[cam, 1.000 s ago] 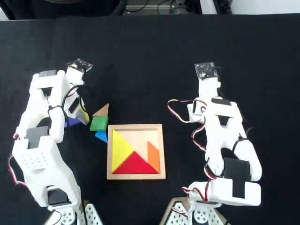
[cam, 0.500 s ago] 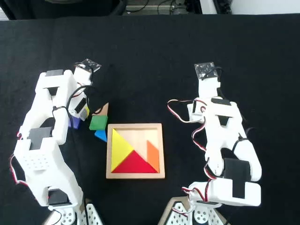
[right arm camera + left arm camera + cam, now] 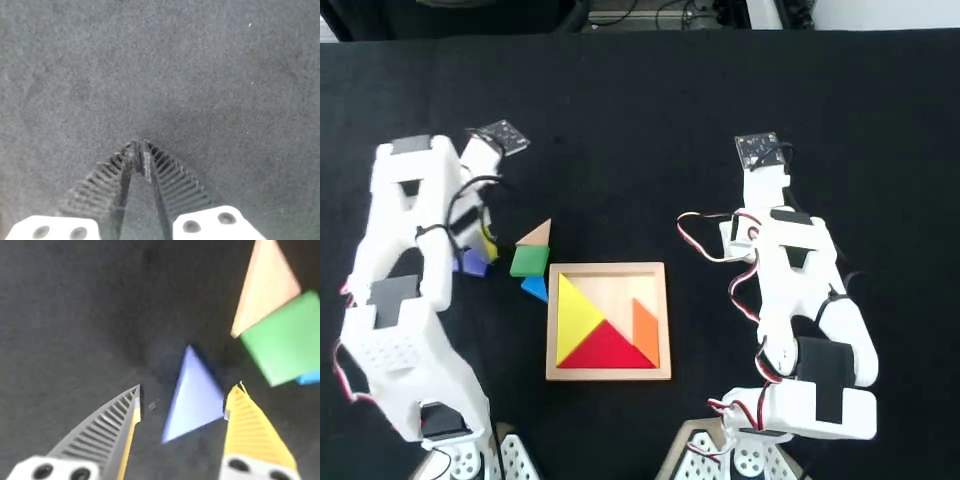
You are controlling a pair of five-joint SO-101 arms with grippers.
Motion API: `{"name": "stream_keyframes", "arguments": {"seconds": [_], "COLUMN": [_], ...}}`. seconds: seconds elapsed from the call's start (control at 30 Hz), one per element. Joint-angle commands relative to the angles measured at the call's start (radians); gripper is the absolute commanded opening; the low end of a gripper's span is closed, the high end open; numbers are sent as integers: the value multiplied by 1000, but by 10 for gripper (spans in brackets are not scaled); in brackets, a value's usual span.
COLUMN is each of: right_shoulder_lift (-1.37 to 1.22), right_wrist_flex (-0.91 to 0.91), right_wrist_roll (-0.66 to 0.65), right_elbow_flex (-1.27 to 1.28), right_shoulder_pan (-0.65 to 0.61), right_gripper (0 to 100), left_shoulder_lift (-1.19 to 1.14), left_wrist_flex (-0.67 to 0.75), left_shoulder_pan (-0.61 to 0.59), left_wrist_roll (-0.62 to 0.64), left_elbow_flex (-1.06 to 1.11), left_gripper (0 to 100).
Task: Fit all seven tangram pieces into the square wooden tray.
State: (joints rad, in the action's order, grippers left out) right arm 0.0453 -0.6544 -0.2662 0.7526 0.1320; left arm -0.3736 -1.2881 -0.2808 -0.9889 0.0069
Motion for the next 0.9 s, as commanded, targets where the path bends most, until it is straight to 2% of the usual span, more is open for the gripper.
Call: {"name": "stream_keyframes", "arguments": {"seconds": [0.0,0.13,0.23,0.47,0.67,0.87], "right_shoulder_lift": [-1,-1,-1,-1,-1,-1], "right_wrist_flex": [3,3,3,3,3,3], "right_wrist_roll": [-8,-8,-8,-8,-8,-8], "right_elbow_flex": [-38,-38,-38,-38,-38,-38], "right_shoulder_pan": [-11,-11,-11,-11,-11,-11], "right_gripper": [11,11,11,11,11,11], "left_shoulder_lift": [63,40,20,8,15,6], "left_wrist_flex": [-14,12,51,-12,-6,81], "left_shoulder_pan": [-36,-31,-30,-21,-22,-22], "left_wrist_roll": [-83,-133,-123,-120,-121,-115], "left_elbow_flex": [-36,10,21,31,99,114], "left_gripper": [275,273,274,274,275,275]}}
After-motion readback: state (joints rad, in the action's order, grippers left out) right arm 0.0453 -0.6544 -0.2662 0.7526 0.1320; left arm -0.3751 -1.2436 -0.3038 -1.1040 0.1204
